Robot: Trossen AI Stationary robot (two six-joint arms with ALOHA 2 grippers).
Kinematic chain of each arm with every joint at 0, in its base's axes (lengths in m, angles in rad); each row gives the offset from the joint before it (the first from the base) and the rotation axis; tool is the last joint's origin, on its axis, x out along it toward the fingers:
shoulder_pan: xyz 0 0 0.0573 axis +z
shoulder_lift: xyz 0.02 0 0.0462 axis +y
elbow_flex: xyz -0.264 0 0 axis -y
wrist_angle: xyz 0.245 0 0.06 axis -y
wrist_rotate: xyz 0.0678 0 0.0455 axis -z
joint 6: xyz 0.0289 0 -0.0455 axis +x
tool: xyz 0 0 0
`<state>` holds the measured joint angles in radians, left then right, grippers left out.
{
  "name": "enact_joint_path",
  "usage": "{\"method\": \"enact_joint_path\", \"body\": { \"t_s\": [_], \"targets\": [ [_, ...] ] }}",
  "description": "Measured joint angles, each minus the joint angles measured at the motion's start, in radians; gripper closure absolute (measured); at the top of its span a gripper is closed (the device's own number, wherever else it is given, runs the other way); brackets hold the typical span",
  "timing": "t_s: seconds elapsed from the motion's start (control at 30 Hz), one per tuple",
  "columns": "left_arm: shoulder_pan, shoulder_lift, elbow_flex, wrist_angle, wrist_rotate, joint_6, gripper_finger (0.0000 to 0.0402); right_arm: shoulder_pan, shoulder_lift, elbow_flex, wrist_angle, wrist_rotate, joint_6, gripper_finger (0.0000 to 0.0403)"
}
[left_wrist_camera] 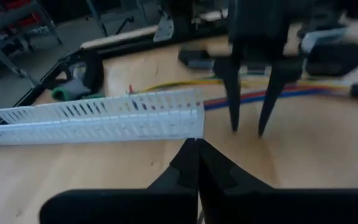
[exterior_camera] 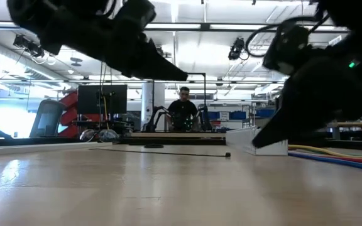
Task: Ziptie cables
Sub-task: Prepare the black zip tie
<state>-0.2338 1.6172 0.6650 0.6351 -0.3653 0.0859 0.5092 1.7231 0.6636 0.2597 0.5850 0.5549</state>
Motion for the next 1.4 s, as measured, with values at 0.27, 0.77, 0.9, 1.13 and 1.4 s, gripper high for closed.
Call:
{"method": "enact_joint_path", "body": {
  "t_s": [0.27, 0.77, 0.9, 1.13, 1.4],
  "targets": [
    [-0.022, -0.004, -0.043, 0.019, 0.001, -0.046, 0.0394, -0.08, 0.132, 0.001, 0.157, 0.004, -0.05, 0.0288],
    [-0.024, -0.004, -0.043, -0.034, 0.003, -0.069, 0.0392, -0.14, 0.19, 0.0, 0.313, -0.026, -0.202, 0.0344],
    [-0.024, -0.004, -0.043, -0.035, 0.003, -0.087, 0.0392, -0.15, 0.186, 0.006, 0.239, -0.013, -0.201, 0.0349],
    [-0.024, -0.004, -0.043, -0.076, 0.003, -0.124, 0.0392, -0.151, 0.154, 0.004, 0.163, 0.019, -0.183, 0.0351],
    [-0.024, -0.003, -0.043, -0.1, 0.003, -0.176, 0.0392, -0.131, 0.06, -0.001, -0.022, -0.006, -0.08, 0.0359]
  ]
}}
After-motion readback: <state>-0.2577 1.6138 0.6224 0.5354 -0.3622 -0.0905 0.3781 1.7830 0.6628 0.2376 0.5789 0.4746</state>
